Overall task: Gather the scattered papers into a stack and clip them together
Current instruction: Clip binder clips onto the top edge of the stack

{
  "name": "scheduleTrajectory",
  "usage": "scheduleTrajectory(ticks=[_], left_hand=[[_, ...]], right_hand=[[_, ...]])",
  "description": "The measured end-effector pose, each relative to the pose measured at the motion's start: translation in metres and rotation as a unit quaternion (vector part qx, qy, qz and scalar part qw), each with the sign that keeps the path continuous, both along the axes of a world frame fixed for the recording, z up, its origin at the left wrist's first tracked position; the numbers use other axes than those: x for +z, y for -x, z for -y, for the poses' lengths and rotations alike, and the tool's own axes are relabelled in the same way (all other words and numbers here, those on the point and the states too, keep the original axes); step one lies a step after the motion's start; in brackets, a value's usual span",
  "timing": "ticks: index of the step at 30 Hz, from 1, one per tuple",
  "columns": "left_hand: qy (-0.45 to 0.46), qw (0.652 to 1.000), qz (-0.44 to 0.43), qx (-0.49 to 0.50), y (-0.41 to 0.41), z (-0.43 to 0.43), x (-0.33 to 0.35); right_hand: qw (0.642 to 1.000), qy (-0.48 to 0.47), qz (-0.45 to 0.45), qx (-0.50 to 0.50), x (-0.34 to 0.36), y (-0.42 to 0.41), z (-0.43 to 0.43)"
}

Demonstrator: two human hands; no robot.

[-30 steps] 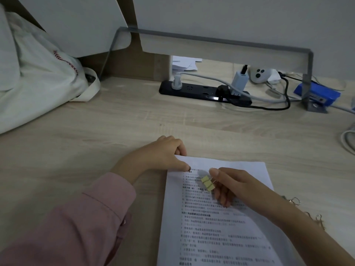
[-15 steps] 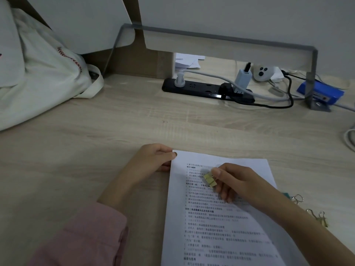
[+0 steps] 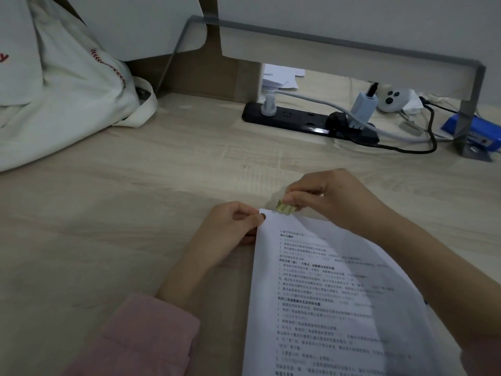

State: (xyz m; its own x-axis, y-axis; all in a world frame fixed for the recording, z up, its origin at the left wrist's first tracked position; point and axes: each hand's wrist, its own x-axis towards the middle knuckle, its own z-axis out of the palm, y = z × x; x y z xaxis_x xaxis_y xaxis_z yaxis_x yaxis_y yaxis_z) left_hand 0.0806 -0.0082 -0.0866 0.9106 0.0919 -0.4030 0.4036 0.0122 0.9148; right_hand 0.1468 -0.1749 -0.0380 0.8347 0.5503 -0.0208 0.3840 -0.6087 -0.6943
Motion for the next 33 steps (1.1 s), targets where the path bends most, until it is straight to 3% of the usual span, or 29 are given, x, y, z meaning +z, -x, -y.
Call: scheduleTrajectory(ticks=[5, 15, 33], left_hand=[[0.009, 1.000, 0.002, -0.001, -0.001, 0.000, 0.000], [0.026, 0.999, -0.007, -0.031, -0.001, -0.004, 0.001], [0.008, 1.000, 0.013, -0.006, -0.001, 0.001, -0.005]], right_hand=[[0.998, 0.039, 0.005, 0.047, -0.004, -0.012, -0.016], [0.980, 0.012, -0.184, 0.079, -0.001, -0.036, -0.016], [0.939, 0.028, -0.314, 0.139, -0.010, -0.051, -0.018]])
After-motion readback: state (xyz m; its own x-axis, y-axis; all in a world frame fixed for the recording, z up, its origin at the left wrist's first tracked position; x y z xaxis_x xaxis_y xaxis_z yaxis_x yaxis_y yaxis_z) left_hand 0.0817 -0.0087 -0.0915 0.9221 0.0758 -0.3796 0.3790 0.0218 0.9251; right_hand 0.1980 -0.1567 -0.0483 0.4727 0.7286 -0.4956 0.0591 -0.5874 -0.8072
